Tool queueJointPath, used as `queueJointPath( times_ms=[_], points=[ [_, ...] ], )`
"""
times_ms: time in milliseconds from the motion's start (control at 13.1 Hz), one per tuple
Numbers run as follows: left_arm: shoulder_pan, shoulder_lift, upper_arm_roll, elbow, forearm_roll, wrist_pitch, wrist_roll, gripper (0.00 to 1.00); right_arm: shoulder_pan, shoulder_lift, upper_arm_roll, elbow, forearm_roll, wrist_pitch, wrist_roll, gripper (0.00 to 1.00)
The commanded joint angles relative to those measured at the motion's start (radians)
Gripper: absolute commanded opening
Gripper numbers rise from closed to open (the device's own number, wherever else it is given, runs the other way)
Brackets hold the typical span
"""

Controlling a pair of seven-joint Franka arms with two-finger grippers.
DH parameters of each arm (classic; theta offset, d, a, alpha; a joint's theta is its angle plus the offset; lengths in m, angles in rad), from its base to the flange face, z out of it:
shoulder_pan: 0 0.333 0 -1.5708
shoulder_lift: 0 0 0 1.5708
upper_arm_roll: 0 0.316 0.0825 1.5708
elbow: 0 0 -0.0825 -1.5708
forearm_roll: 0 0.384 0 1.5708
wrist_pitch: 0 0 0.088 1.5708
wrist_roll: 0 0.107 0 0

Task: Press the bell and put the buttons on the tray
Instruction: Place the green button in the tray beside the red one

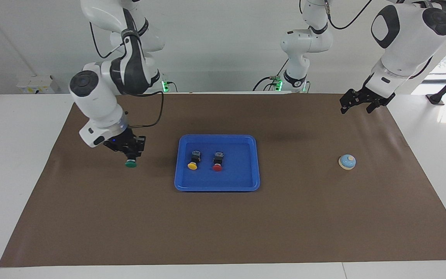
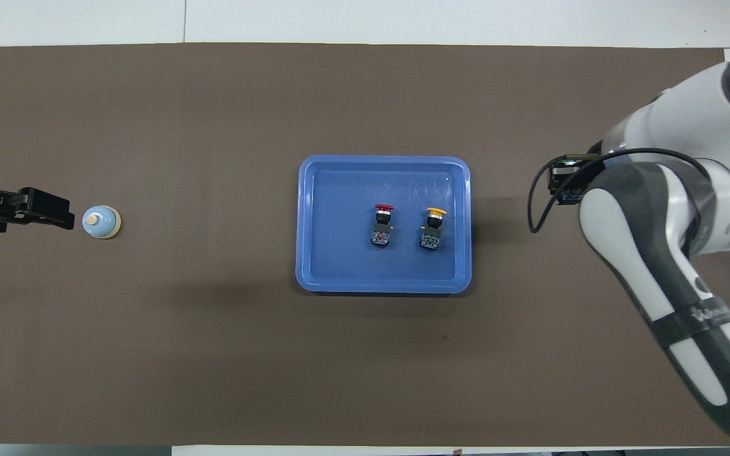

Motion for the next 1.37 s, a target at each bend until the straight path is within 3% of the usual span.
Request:
queueJointPath(
  times_ms=[0,152,533,761,1294],
  points=[
    [0.001,-0.012,0.003,-0.002,-0.003,0.002,-0.002,1.0,0.164,0.043,0.0,0.06,-0.021,-0.029,0.176,0.0],
    [0.001,-0.012,0.003,-0.002,-0.002,0.002,-0.002,1.0,0.264,0.073,0.0,0.078,-0.017,-0.014,0.229,0.0],
    [0.001,-0.013,0.003,-0.002,-0.003,0.002,-0.002,1.0,0.408,0.288,-0.002,0.267,-0.02,0.011,0.405,0.0],
    [0.001,-0.012,0.003,-0.002,-0.003,0.002,-0.002,1.0,0.459,0.334,-0.003,0.25,-0.036,0.133,0.462,0.0],
    [0.001,-0.012,0.003,-0.002,-0.003,0.002,-0.002,1.0,0.482,0.359,0.0,0.189,-0.028,0.249,0.468,0.0]
  ],
)
